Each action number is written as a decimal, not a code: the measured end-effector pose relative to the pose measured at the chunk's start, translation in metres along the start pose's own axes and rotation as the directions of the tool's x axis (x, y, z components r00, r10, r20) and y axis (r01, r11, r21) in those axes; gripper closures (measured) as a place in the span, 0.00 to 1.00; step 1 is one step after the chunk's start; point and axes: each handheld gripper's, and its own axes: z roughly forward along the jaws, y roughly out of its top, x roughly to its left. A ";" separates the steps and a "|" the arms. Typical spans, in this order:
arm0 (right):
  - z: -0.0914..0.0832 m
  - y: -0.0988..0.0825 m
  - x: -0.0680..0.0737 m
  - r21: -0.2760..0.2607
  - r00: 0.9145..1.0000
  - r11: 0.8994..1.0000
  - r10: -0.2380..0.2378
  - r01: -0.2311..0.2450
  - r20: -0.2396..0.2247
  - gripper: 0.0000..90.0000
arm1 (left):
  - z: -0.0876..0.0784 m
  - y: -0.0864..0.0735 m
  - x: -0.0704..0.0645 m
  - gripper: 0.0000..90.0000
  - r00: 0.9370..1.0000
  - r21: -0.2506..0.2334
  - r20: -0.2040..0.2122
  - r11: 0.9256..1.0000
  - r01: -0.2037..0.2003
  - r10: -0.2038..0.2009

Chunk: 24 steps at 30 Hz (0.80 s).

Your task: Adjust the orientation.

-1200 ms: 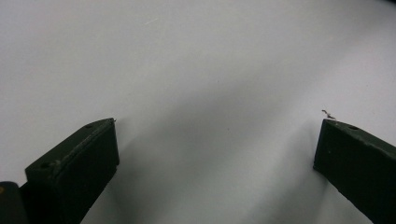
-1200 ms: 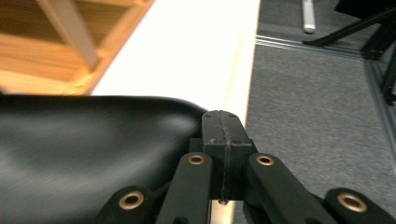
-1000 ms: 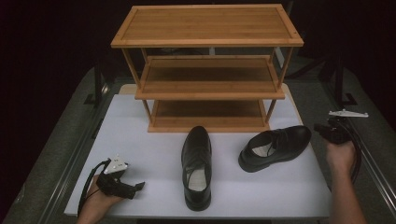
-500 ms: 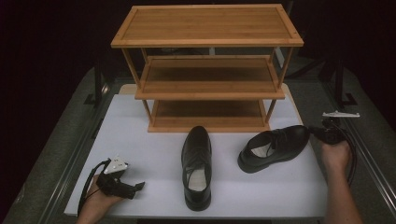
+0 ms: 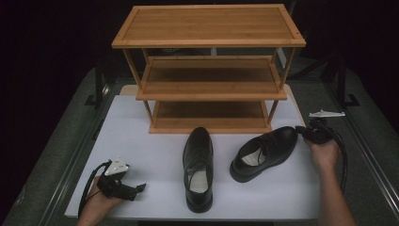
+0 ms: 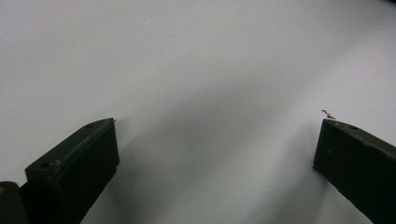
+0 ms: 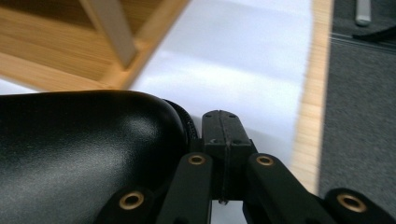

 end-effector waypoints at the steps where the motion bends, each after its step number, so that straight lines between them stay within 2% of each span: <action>1: 0.001 0.001 0.003 0.001 1.000 1.000 -0.006 0.006 -0.007 1.00 | 0.000 0.000 0.000 0.00 1.000 0.000 0.000 1.000 0.000 0.000; 4: 0.006 0.003 0.014 -0.001 0.999 1.000 -0.028 0.028 -0.032 1.00 | 0.000 0.000 0.000 0.00 1.000 0.000 0.000 1.000 0.000 0.000; 9: 0.009 0.004 0.024 -0.003 0.997 0.999 -0.052 0.052 -0.054 1.00 | 0.000 0.000 0.000 0.00 1.000 0.000 0.000 1.000 0.000 0.000; 12: 0.011 0.005 0.036 -0.004 0.994 0.997 -0.079 0.079 -0.078 1.00 | 0.000 0.000 0.000 0.00 1.000 0.000 0.000 1.000 0.000 0.000; 18: 0.014 0.005 0.048 -0.008 0.988 0.995 -0.105 0.104 -0.111 1.00 | 0.000 0.000 0.000 0.00 1.000 0.001 0.000 1.000 0.000 0.000; 21: 0.013 0.005 0.050 -0.013 0.989 0.994 -0.107 0.106 -0.105 1.00 | 0.000 0.000 0.000 0.00 1.000 -0.002 0.000 1.000 0.001 -0.001; 24: 0.004 0.003 0.048 -0.043 0.993 0.996 -0.086 0.082 -0.085 1.00 | 0.000 0.000 0.000 0.00 1.000 -0.003 0.000 1.000 0.001 -0.001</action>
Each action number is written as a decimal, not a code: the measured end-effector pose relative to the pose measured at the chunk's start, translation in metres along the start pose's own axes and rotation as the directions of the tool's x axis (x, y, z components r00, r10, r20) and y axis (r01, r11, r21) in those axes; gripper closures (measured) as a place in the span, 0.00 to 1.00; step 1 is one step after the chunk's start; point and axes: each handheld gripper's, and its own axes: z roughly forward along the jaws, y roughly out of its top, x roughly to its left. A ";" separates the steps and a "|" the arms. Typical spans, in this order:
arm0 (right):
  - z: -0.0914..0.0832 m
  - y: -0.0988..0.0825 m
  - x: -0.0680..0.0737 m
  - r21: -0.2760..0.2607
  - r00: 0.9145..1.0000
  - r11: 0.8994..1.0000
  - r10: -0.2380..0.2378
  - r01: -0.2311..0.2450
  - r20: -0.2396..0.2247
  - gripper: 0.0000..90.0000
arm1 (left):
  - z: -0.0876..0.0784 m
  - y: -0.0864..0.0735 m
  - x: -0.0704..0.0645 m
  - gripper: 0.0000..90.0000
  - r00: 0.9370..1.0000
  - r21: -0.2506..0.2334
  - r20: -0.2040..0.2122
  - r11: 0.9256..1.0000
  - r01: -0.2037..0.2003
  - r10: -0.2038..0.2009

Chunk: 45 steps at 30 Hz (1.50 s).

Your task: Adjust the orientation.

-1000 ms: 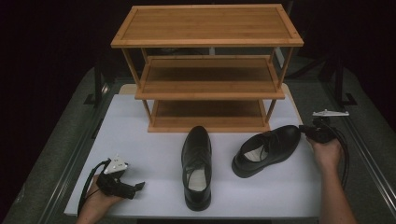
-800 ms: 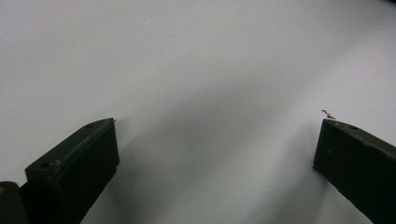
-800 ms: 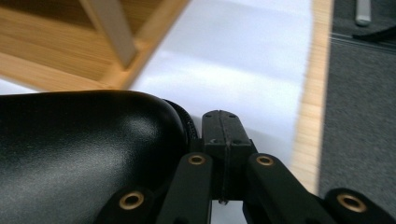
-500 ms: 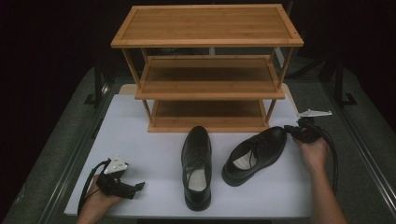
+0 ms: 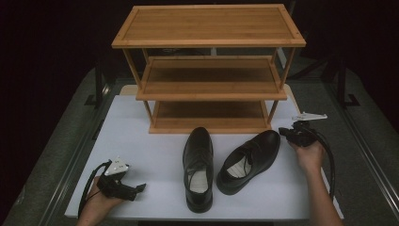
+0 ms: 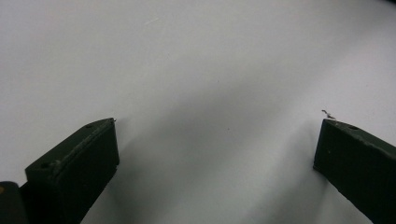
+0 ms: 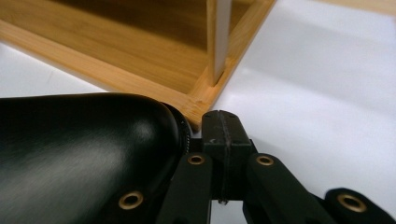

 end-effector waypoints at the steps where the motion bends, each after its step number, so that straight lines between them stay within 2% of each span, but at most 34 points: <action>1: -0.003 -0.001 0.000 -0.005 1.000 1.000 0.000 0.000 -0.002 1.00 | 0.000 0.000 0.000 0.00 1.000 0.000 0.000 1.000 0.000 0.000; 3: -0.011 -0.003 0.001 -0.011 1.000 1.000 0.000 0.000 -0.001 1.00 | 0.000 0.000 0.000 0.00 1.000 0.000 0.000 1.000 0.000 0.000; 6: -0.026 -0.014 0.007 -0.015 1.000 1.000 0.005 -0.005 -0.025 1.00 | 0.000 0.000 0.000 0.00 1.000 0.000 0.000 1.000 0.000 0.000; 8: -0.029 -0.017 0.010 -0.008 0.999 1.000 0.003 -0.003 -0.033 1.00 | 0.000 0.000 0.000 0.00 1.000 0.002 0.000 1.000 -0.001 0.001; 11: -0.037 -0.028 0.021 0.001 0.998 1.000 -0.023 0.023 -0.050 1.00 | 0.000 0.000 0.000 0.00 1.000 0.003 0.000 1.000 -0.001 0.001; 12: -0.044 -0.033 0.030 -0.003 0.997 1.000 -0.028 0.028 -0.071 1.00 | 0.000 0.000 0.000 0.00 1.000 0.003 0.000 1.000 -0.002 0.002; 14: -0.047 -0.036 0.035 -0.003 0.997 0.999 -0.035 0.035 -0.074 1.00 | 0.000 0.000 0.000 0.00 1.000 0.003 0.000 1.000 -0.001 0.001; 16: -0.054 -0.043 0.049 -0.003 0.993 0.999 -0.047 0.047 -0.109 1.00 | 0.000 0.000 0.000 0.00 1.000 0.003 0.000 1.000 -0.001 0.001; 17: -0.054 -0.043 0.049 -0.003 0.993 0.999 -0.047 0.047 -0.109 1.00 | 0.000 0.000 0.000 0.00 1.000 0.003 0.000 1.000 -0.001 0.001; 20: -0.059 -0.054 0.065 0.017 0.988 0.998 -0.055 0.058 -0.145 1.00 | 0.000 0.000 0.000 0.00 1.000 0.002 0.000 1.000 -0.001 0.001; 27: -0.059 -0.069 0.074 0.055 0.982 0.997 -0.048 0.059 -0.183 1.00 | 0.000 0.000 0.000 0.00 1.000 0.002 0.001 1.000 -0.001 0.001; 34: -0.049 -0.069 0.076 0.084 0.980 0.994 -0.056 0.074 -0.192 1.00 | 0.000 0.000 0.000 0.00 1.000 0.002 0.001 1.000 0.000 0.000; 45: -0.043 -0.064 0.075 0.079 0.979 0.993 -0.066 0.083 -0.195 1.00 | 0.000 0.000 0.000 0.00 1.000 0.003 0.001 1.000 -0.001 0.001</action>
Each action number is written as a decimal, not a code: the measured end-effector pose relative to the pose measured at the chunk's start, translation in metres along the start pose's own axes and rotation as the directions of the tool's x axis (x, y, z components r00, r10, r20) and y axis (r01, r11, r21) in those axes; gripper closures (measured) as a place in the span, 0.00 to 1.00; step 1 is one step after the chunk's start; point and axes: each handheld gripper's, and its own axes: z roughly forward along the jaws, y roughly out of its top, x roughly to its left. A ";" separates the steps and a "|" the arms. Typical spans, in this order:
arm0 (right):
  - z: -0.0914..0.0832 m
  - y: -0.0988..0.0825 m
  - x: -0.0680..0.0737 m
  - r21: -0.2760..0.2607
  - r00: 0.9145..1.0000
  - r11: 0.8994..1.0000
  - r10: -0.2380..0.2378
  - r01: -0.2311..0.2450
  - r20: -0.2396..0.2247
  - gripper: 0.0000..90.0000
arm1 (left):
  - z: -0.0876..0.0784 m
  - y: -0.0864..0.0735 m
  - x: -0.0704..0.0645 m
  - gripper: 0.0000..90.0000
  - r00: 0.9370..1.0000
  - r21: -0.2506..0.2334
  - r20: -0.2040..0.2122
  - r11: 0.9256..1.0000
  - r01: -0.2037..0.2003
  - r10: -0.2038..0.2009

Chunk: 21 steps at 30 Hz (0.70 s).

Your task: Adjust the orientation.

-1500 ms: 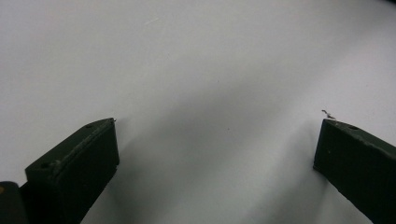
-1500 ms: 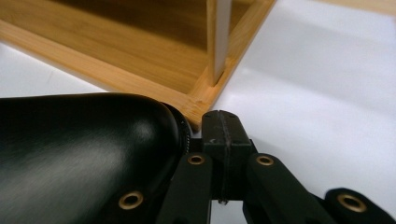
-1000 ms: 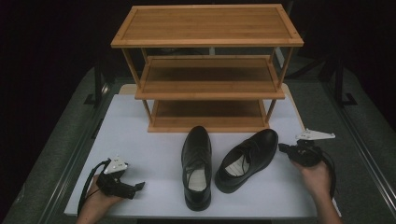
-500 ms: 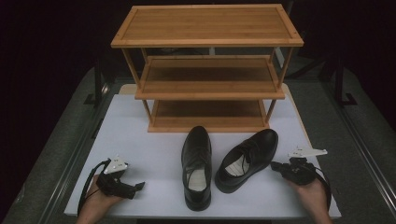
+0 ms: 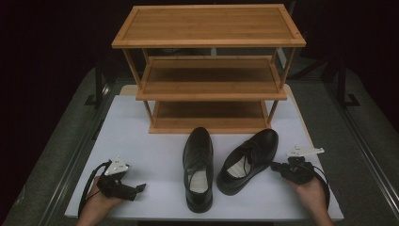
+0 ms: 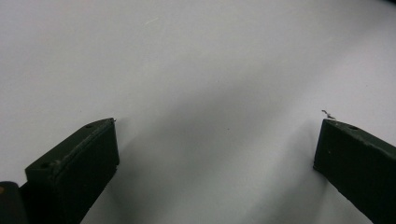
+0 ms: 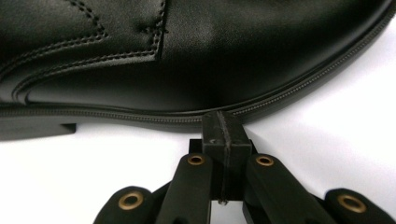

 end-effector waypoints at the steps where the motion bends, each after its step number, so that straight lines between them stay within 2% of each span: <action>1: 0.002 0.002 -0.001 0.000 1.000 1.000 -0.005 0.005 -0.001 1.00 | 0.000 0.000 0.000 0.00 1.000 -0.001 0.000 1.000 0.000 0.000; 8: 0.010 0.011 -0.003 0.007 1.000 1.000 -0.015 0.015 -0.008 1.00 | 0.000 0.000 0.000 0.00 1.000 -0.001 0.001 1.000 0.000 0.000; 21: 0.030 0.031 -0.005 0.018 0.998 0.999 -0.027 0.028 -0.048 1.00 | 0.000 0.000 0.000 0.00 1.000 -0.003 -0.001 1.000 0.001 -0.001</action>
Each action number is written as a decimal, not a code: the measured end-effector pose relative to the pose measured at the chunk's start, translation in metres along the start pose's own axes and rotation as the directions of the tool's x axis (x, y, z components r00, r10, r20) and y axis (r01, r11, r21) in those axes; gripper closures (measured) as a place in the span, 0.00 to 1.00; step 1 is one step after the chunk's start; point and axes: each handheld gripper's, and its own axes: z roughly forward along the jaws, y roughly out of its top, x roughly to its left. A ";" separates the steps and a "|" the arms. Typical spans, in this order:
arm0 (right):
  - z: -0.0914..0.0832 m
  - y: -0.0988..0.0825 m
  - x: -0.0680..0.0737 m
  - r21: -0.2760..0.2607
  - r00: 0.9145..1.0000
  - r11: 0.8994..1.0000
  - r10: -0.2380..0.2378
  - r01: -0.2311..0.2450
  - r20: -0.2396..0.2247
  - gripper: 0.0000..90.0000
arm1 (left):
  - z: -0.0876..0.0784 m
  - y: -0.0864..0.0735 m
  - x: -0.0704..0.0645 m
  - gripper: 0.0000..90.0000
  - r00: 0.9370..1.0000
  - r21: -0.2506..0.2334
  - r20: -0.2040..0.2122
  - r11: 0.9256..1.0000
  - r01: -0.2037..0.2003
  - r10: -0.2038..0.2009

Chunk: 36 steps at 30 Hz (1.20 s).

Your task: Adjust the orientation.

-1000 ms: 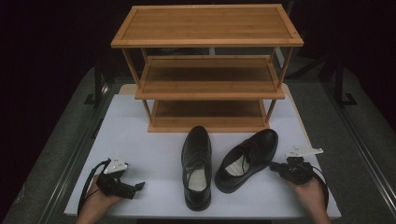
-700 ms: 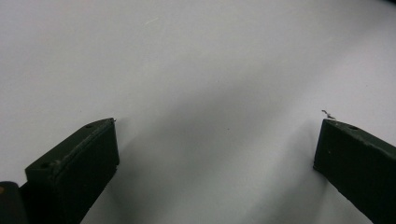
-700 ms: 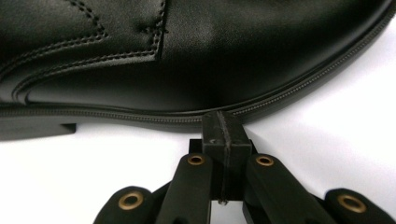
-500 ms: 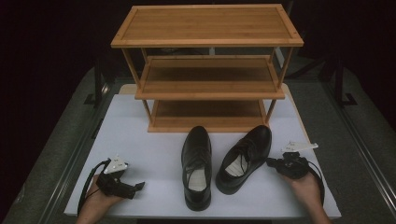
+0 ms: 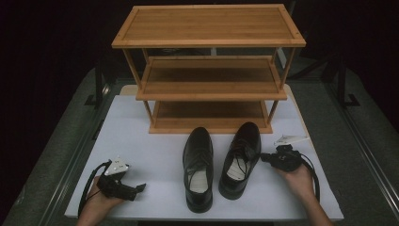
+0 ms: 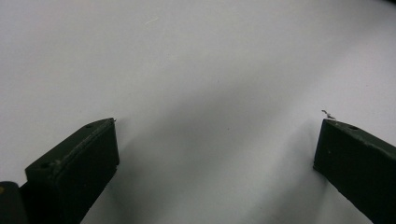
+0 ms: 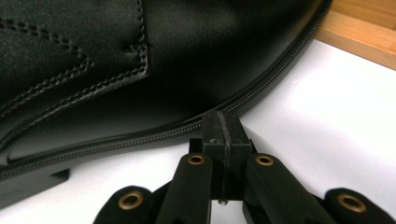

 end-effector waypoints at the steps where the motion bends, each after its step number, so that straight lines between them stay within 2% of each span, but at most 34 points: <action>1: 0.000 0.000 0.000 0.000 1.000 1.000 0.000 0.000 0.000 1.00 | 0.000 0.000 0.000 0.00 1.000 0.000 0.000 1.000 0.000 0.000; 10: 0.013 0.010 0.005 -0.007 0.999 1.000 -0.023 0.023 -0.045 1.00 | 0.000 0.000 0.000 0.00 1.000 0.000 0.001 1.000 0.000 0.000; 15: 0.014 0.012 0.006 -0.005 0.998 0.999 -0.032 0.032 -0.047 1.00 | 0.000 0.000 0.000 0.00 1.000 0.000 0.000 1.000 0.000 0.000; 17: 0.015 0.013 0.008 -0.004 0.997 0.999 -0.038 0.038 -0.063 1.00 | 0.000 0.000 0.000 0.00 1.000 0.000 0.000 1.000 0.000 0.000; 18: 0.016 0.013 0.012 -0.004 0.996 0.999 -0.053 0.053 -0.074 1.00 | 0.000 0.000 0.000 0.00 1.000 0.001 0.000 1.000 0.000 0.000; 27: 0.020 0.016 0.026 -0.010 0.989 0.997 -0.083 0.082 -0.119 1.00 | 0.000 0.000 0.000 0.00 1.000 0.001 0.000 1.000 0.001 -0.001; 30: 0.020 0.014 0.035 -0.006 0.984 0.994 -0.105 0.106 -0.141 1.00 | 0.000 0.000 0.000 0.00 1.000 0.003 0.001 1.000 -0.001 0.001; 36: 0.017 0.012 0.041 -0.002 0.980 0.992 -0.126 0.127 -0.152 1.00 | 0.000 0.000 0.000 0.00 1.000 0.003 0.001 1.000 -0.002 0.002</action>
